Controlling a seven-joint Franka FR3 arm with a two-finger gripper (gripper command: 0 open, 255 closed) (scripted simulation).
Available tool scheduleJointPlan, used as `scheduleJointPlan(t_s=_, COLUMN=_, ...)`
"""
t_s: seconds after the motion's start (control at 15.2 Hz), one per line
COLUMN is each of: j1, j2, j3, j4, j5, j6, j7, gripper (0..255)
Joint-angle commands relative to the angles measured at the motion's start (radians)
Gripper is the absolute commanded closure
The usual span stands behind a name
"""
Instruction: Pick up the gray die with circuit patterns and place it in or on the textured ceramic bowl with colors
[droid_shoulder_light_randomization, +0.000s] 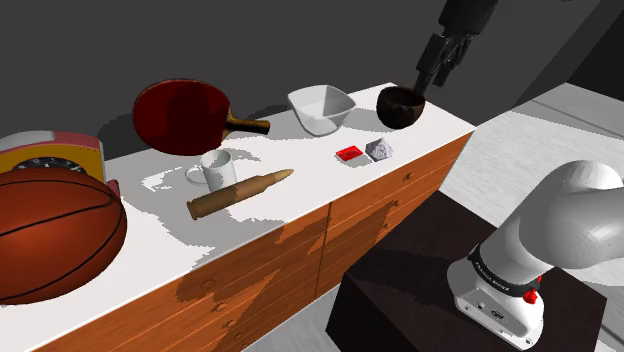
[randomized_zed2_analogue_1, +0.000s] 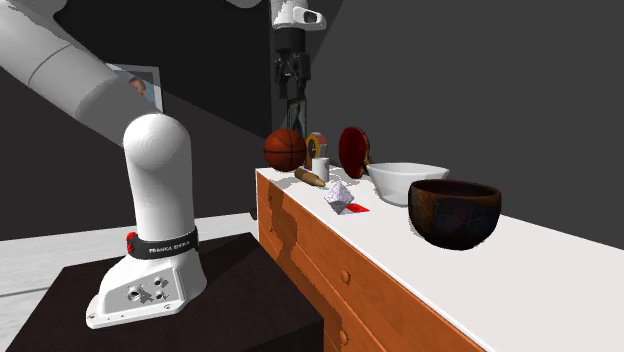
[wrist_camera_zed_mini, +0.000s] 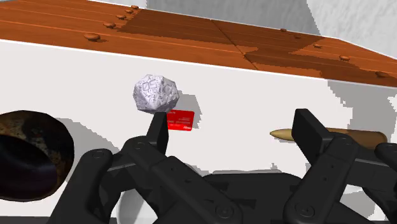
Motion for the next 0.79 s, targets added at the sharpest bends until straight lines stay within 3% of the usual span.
scheduleJointPlan(t_s=0.0, j1=0.0, j2=0.0, j3=0.0, j4=0.0, j5=0.0, j6=0.0, j7=0.0, gripper=0)
scheduleJointPlan(t_s=0.4, j1=-0.024, j2=0.193, j3=0.146, j4=-0.023, j5=-0.129, j6=0.129, j7=0.1, gripper=0)
scheduleJointPlan(t_s=0.73, j1=-0.062, j2=0.387, j3=0.255, j4=-0.013, j5=-0.278, j6=0.211, j7=0.221, gripper=0)
